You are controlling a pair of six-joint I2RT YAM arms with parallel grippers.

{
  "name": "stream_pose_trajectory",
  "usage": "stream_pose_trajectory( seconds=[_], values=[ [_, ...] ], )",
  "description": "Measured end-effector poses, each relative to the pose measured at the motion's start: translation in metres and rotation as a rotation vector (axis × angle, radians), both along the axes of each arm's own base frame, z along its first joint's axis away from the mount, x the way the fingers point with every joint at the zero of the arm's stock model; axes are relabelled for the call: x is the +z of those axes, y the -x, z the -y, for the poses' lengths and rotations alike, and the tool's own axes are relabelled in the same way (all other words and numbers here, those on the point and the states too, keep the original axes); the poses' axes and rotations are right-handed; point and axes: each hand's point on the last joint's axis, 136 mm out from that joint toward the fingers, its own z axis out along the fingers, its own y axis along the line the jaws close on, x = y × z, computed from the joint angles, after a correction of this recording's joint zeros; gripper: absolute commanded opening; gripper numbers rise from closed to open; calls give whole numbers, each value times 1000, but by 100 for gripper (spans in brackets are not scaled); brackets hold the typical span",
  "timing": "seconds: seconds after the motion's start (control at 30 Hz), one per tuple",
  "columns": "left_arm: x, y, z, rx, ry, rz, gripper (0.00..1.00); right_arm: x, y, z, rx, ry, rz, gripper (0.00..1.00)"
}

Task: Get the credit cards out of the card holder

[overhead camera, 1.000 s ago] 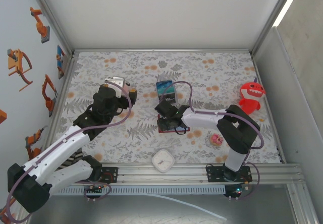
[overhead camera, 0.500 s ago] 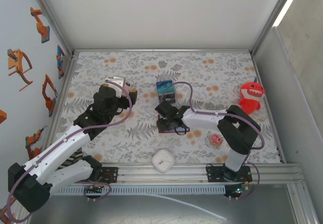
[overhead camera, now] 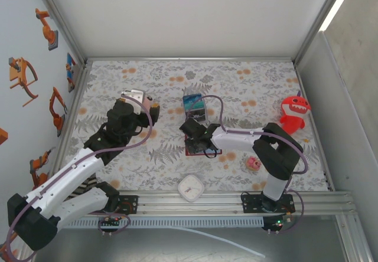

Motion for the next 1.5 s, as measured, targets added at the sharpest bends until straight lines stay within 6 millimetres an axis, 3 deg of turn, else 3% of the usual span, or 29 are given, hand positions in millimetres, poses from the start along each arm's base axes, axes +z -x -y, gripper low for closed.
stream_pose_trajectory(
  seconds=[0.27, 0.6, 0.93, 1.13, 1.3, 1.5],
  values=[
    [-4, 0, 4, -18, -5, -12, 97, 5, -1, 16, -21, 61, 24, 30],
    [-3, 1, 5, -28, -5, -9, 97, 25, -9, 41, -78, 133, 102, 38],
    [1, 6, 10, -44, -22, 10, 97, 24, -14, 83, -176, 169, 95, 37],
    [0, 4, 10, -39, -27, 9, 97, 28, -2, 62, -97, 75, 71, 36],
    [-12, -2, 16, -41, -40, -20, 97, 26, 5, 43, -34, 24, 50, 48],
    [-24, -6, 22, -49, -48, -48, 97, 11, 6, 36, 0, 45, 15, 55]
  ],
)
